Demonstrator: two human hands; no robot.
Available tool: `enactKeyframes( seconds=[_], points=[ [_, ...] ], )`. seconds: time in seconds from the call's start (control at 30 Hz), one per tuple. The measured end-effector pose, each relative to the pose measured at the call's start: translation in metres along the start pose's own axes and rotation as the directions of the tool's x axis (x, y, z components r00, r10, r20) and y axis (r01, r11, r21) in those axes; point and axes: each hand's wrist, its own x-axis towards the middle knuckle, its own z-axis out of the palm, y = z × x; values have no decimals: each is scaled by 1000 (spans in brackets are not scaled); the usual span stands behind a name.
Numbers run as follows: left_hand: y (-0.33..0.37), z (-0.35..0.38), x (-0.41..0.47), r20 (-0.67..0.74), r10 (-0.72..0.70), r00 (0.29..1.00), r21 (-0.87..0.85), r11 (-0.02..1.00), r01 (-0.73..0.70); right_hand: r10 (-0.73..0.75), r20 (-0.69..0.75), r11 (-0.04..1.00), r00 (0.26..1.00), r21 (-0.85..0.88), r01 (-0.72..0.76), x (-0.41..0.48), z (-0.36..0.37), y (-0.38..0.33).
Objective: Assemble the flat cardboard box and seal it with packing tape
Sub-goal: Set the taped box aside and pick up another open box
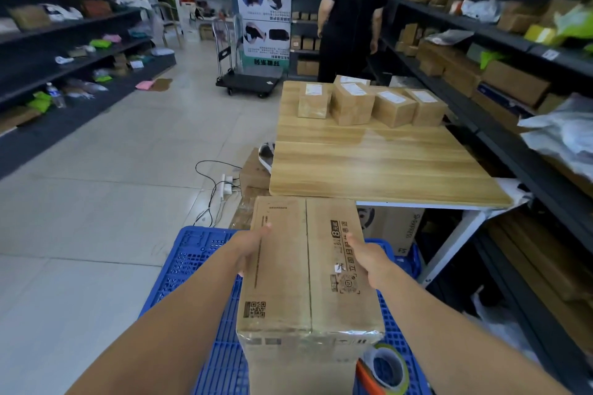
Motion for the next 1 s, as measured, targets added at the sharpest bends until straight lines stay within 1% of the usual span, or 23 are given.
enactKeyframes(
  seconds=[0.1, 0.2, 0.33, 0.43, 0.5, 0.53, 0.63, 0.7, 0.8, 0.9, 1.0],
  points=[
    [6, -2, -2, -32, -33, 999, 11, 999, 33, 11, -17, 1000, 1000, 17, -11, -2, 2, -1],
    [9, -4, -13, -58, -30, 998, 8, 1000, 30, 13, -34, 1000, 999, -6, -13, -16, 4, -8],
    [11, -11, -24, -83, -4, 997, -16, 1000, 2, -49, -55, 999, 997, 9, 50, -28, 7, -18],
    [8, -21, -23, -100, 19, 995, -110, 993, -30, -102, -70, 994, 992, 32, 104, -38, 14, -28],
    [6, -27, -25, -134, 42, 990, -212, 975, -70, -115, -94, 990, 989, 74, 122, -38, 18, -31],
    [4, -30, -23, -157, 60, 986, -261, 960, -100, -118, -112, 987, 987, 92, 129, -40, 20, -32],
    [-4, -34, -20, -241, 104, 965, -325, 928, -182, -113, -149, 992, 982, 43, 120, -47, 22, -31],
    [-11, -32, -21, -319, 115, 941, -346, 910, -228, -104, -118, 993, 988, 44, 110, -49, 24, -33],
    [-20, -32, -25, -418, 91, 904, -343, 905, -250, -58, -101, 994, 993, 85, 67, -52, 23, -40],
    [-26, -37, -26, -444, 61, 894, -352, 906, -237, -78, -116, 995, 990, 54, 85, -52, 19, -50],
    [-24, -39, -23, -473, 85, 877, -306, 917, -254, -78, -102, 997, 992, -12, 77, -53, 16, -55]
  ],
)
